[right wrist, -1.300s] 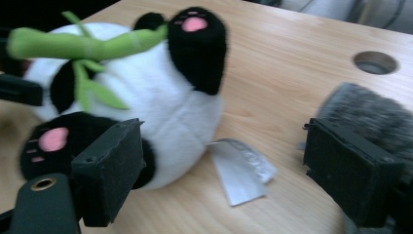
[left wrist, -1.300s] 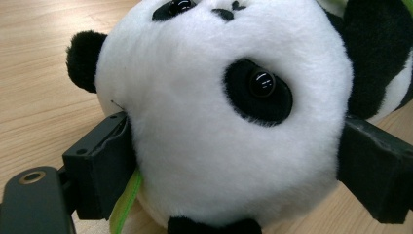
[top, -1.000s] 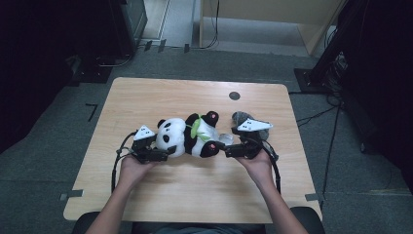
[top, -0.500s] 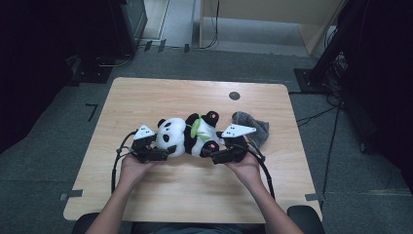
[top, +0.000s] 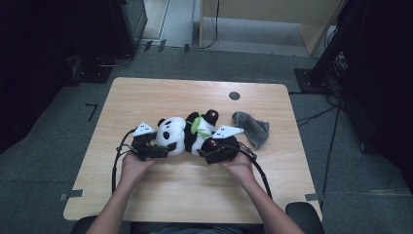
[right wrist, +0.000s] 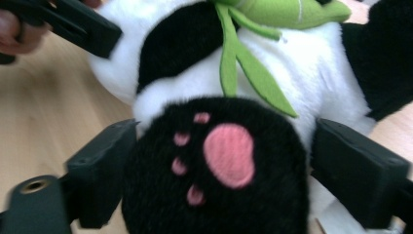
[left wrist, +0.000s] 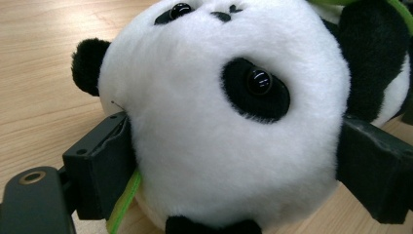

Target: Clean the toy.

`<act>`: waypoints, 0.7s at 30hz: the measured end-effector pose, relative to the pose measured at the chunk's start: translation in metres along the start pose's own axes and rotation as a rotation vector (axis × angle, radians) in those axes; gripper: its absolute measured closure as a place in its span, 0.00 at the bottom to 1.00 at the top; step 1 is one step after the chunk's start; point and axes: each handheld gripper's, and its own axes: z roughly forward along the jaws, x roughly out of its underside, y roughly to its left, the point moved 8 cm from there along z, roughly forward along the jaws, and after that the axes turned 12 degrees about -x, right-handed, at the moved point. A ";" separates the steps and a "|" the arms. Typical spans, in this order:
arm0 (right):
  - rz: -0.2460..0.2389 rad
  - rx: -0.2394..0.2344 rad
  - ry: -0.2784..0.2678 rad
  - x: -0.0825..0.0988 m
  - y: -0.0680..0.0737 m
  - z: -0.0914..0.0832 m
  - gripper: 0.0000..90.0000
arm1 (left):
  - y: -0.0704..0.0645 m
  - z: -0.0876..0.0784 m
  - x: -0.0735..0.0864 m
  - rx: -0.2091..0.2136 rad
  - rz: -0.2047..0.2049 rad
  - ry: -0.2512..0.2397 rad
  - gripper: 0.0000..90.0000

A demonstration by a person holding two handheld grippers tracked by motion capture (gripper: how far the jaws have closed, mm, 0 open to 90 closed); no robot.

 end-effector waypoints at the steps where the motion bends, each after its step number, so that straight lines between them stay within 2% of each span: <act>1: -0.006 0.012 0.000 0.001 -0.001 0.000 0.21 | 0.000 0.000 0.000 0.000 -0.007 0.003 0.10; 4: -0.045 0.038 -0.011 0.002 -0.004 0.002 0.32 | 0.000 0.002 -0.002 -0.008 -0.003 0.016 0.08; 7: -0.040 0.043 -0.016 0.001 -0.006 0.004 0.50 | 0.001 0.004 -0.002 -0.012 0.014 0.015 0.05; 9: -0.017 0.038 -0.003 -0.002 -0.007 0.002 0.57 | 0.003 0.003 -0.004 0.002 0.001 0.012 0.05; 16: 0.059 0.021 0.016 -0.020 -0.015 -0.009 0.62 | 0.007 -0.014 -0.013 0.012 0.025 -0.070 0.07; 18: 0.078 0.012 0.010 -0.024 -0.018 -0.015 0.62 | 0.008 -0.018 -0.012 0.020 0.022 -0.074 0.07; 21: 0.098 0.024 0.009 -0.029 -0.022 -0.025 0.63 | 0.008 -0.022 -0.008 0.028 0.029 -0.075 0.07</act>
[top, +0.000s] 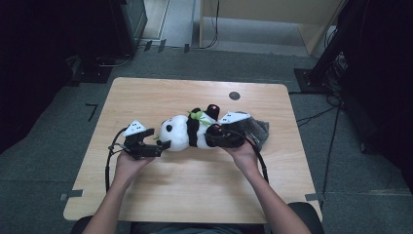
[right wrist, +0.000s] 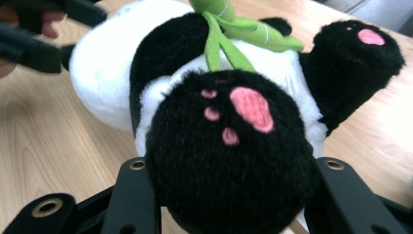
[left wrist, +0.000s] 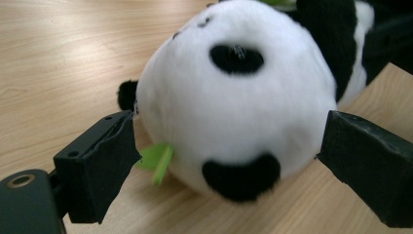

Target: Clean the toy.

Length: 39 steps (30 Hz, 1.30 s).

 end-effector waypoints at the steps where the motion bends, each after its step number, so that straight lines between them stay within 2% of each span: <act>1: 0.011 0.000 0.000 -0.001 -0.001 -0.003 0.63 | -0.001 -0.001 0.002 0.002 0.011 0.001 0.07; 4: 0.043 0.004 -0.014 -0.003 -0.004 -0.013 0.62 | -0.006 -0.002 0.007 -0.003 0.051 0.007 0.07; 7: 0.057 -0.007 -0.030 -0.005 -0.002 -0.019 0.62 | -0.011 0.001 0.009 0.003 0.071 0.007 0.07; 8: 0.068 -0.017 -0.036 -0.006 0.000 -0.020 0.62 | -0.014 0.003 0.008 0.018 0.071 0.004 0.07; 10: 0.076 -0.029 -0.049 -0.009 0.003 -0.024 0.62 | -0.018 0.004 0.010 0.011 0.097 0.005 0.07; 12: 0.084 -0.046 -0.057 -0.011 0.006 -0.026 0.62 | -0.021 0.006 0.009 0.008 0.106 -0.006 0.07; 13: 0.081 -0.054 -0.055 -0.012 0.008 -0.026 0.63 | -0.023 0.006 0.008 0.022 0.110 -0.023 0.07; 16: 0.076 -0.075 -0.053 -0.014 0.015 -0.025 0.63 | -0.027 0.007 0.005 0.043 0.108 -0.052 0.05; 19: 0.098 -0.119 -0.065 -0.016 0.023 -0.022 0.63 | -0.028 0.013 0.004 0.019 0.091 -0.043 0.00; 22: 0.083 -0.115 -0.055 -0.017 0.026 -0.019 0.64 | -0.028 0.018 0.005 -0.002 0.080 -0.034 0.01; 26: 0.092 -0.114 -0.058 -0.016 0.025 -0.020 0.64 | -0.027 0.015 0.001 -0.032 0.080 -0.046 0.17; 29: 0.087 -0.114 -0.060 -0.016 0.025 -0.019 0.63 | -0.028 0.011 0.000 -0.051 0.055 -0.018 0.28; 31: 0.077 -0.100 -0.056 -0.015 0.024 -0.019 0.61 | -0.030 0.009 0.000 -0.060 0.071 -0.015 0.34; 34: 0.053 -0.086 -0.070 -0.014 0.025 -0.020 0.55 | -0.029 0.006 -0.002 -0.032 0.032 -0.004 0.43; 36: 0.039 -0.086 -0.076 -0.014 0.025 -0.021 0.50 | -0.029 0.004 -0.003 -0.023 0.027 -0.001 0.47; 39: -0.015 -0.095 -0.100 -0.014 0.025 -0.021 0.39 | -0.029 0.001 -0.005 -0.012 0.028 0.008 0.53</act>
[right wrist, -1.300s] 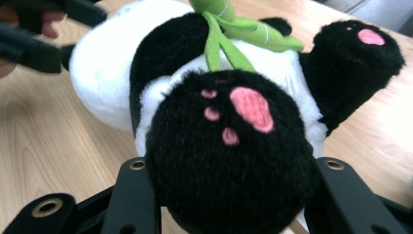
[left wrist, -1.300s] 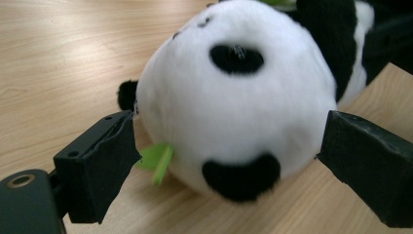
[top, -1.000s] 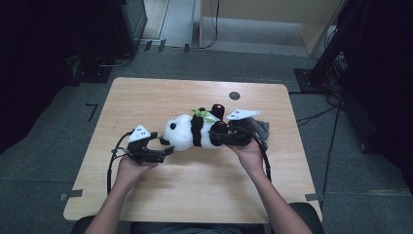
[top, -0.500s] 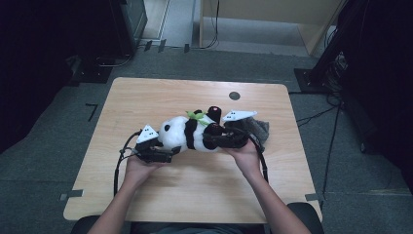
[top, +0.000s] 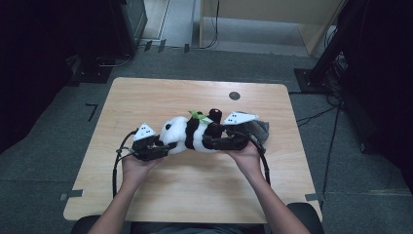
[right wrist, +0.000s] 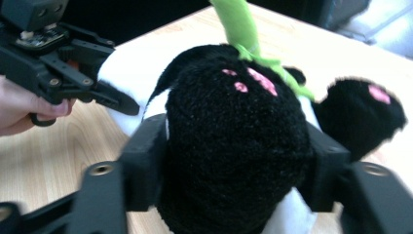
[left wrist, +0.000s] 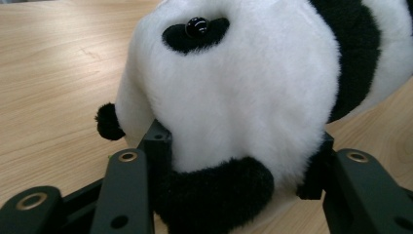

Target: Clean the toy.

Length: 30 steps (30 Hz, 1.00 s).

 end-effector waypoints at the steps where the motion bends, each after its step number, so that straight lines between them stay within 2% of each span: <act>1: -0.004 0.000 -0.003 0.000 0.000 -0.001 0.36 | 0.001 -0.001 -0.001 0.012 -0.010 0.002 0.54; 2: 0.001 -0.013 -0.023 0.000 -0.001 -0.002 0.29 | 0.002 -0.002 -0.001 0.019 -0.016 0.006 0.55; 5: 0.018 -0.046 -0.034 0.003 -0.002 -0.004 0.17 | 0.009 -0.006 -0.005 0.026 -0.045 0.014 0.56; 6: 0.025 -0.059 -0.025 0.006 -0.004 -0.004 0.12 | 0.011 -0.008 -0.007 0.023 -0.058 0.010 0.56; 8: 0.011 -0.056 -0.001 0.012 -0.006 -0.004 0.04 | 0.016 -0.012 -0.010 0.026 -0.086 0.018 0.56; 10: -0.006 -0.051 0.024 0.017 -0.006 -0.002 0.00 | 0.016 -0.018 -0.014 0.031 -0.096 0.030 0.55; 12: -0.045 -0.016 0.053 0.021 -0.005 0.003 0.00 | 0.012 -0.022 -0.018 0.040 -0.076 0.032 0.55; 14: -0.068 -0.016 0.041 0.020 -0.003 0.006 0.00 | 0.006 -0.022 -0.020 0.057 -0.076 0.038 0.55; 16: -0.080 -0.033 0.008 0.017 0.001 0.009 0.00 | 0.001 -0.020 -0.021 0.079 -0.106 0.065 0.54; 18: -0.089 0.004 0.013 0.018 0.000 0.013 0.00 | 0.000 -0.020 -0.021 0.099 -0.137 0.088 0.54; 21: -0.081 0.016 -0.003 0.020 -0.003 0.015 0.00 | -0.005 -0.022 -0.022 0.127 -0.175 0.107 0.54; 23: -0.088 0.033 -0.005 0.020 -0.004 0.017 0.00 | -0.008 -0.022 -0.023 0.128 -0.171 0.109 0.54; 24: -0.102 0.062 0.014 0.022 -0.004 0.019 0.02 | -0.010 -0.021 -0.022 0.123 -0.168 0.109 0.54; 25: -0.121 0.085 0.027 0.023 -0.004 0.020 0.04 | -0.011 -0.021 -0.022 0.109 -0.152 0.106 0.54; 27: -0.143 0.131 0.020 0.024 -0.004 0.019 0.22 | -0.012 -0.020 -0.022 0.089 -0.146 0.089 0.51; 28: -0.140 0.138 -0.001 0.024 -0.002 0.017 0.29 | -0.012 -0.020 -0.023 0.079 -0.136 0.082 0.48; 30: -0.137 0.145 -0.002 0.023 -0.002 0.015 0.35 | -0.012 -0.018 -0.023 0.039 -0.085 0.049 0.39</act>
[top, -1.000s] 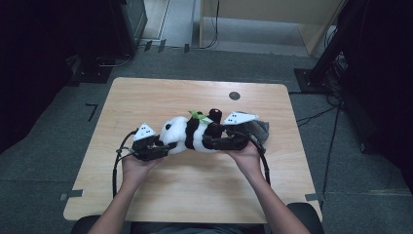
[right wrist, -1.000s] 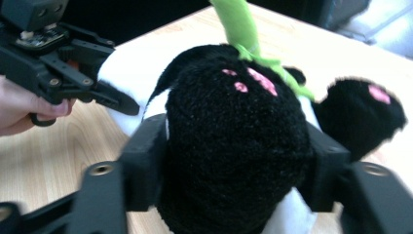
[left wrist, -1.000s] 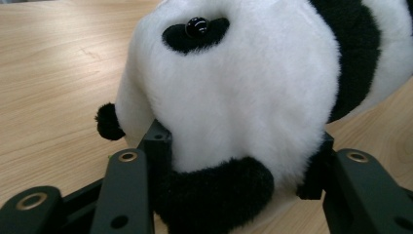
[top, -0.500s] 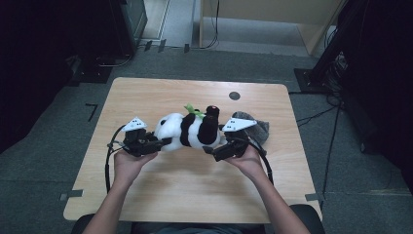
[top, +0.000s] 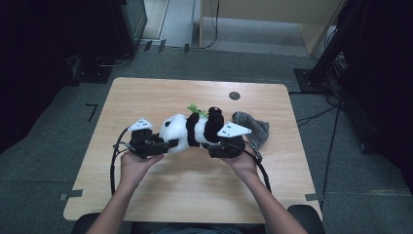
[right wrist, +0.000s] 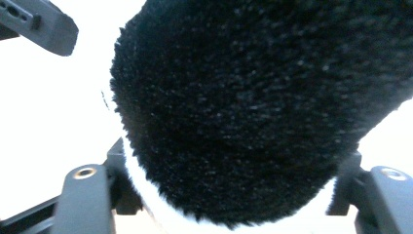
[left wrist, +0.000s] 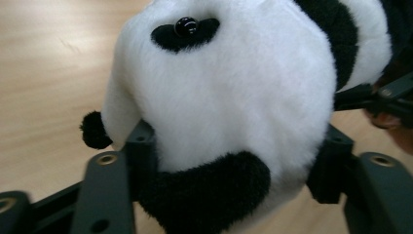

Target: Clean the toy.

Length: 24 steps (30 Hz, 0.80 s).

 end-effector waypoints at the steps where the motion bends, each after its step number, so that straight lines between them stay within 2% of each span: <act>1: -0.001 0.012 0.005 -0.001 -0.001 0.000 0.38 | 0.000 0.002 0.000 -0.018 0.027 -0.012 0.35; 2: 0.005 0.017 0.016 -0.001 -0.002 -0.001 0.40 | 0.000 0.004 0.001 -0.020 0.040 -0.017 0.28; 4: 0.030 0.015 0.019 0.000 -0.004 -0.002 0.43 | 0.004 0.006 0.002 0.000 0.036 -0.032 0.19; 6: 0.065 -0.001 0.017 0.000 -0.006 -0.003 0.44 | 0.006 0.008 0.004 0.037 0.010 -0.039 0.17; 9: 0.088 0.001 0.030 0.001 -0.008 -0.004 0.44 | 0.009 0.008 0.007 0.051 0.014 -0.047 0.16; 13: 0.122 0.025 0.038 0.004 -0.015 -0.009 0.44 | 0.016 0.004 0.010 0.031 0.050 -0.077 0.18; 16: 0.167 0.033 0.025 0.005 -0.024 -0.016 0.44 | 0.020 0.002 0.012 0.044 0.041 -0.101 0.18; 17: 0.179 0.029 0.017 0.004 -0.025 -0.019 0.44 | 0.021 0.004 0.014 0.053 0.049 -0.098 0.18; 19: 0.199 0.023 -0.002 0.001 -0.027 -0.023 0.44 | 0.022 0.008 0.019 0.039 0.078 -0.082 0.18; 22: 0.220 0.003 -0.020 -0.002 -0.025 -0.026 0.43 | 0.018 0.009 0.018 0.043 0.098 -0.107 0.18; 24: 0.234 -0.035 -0.028 -0.004 -0.019 -0.026 0.43 | 0.014 0.010 0.017 0.051 0.117 -0.132 0.18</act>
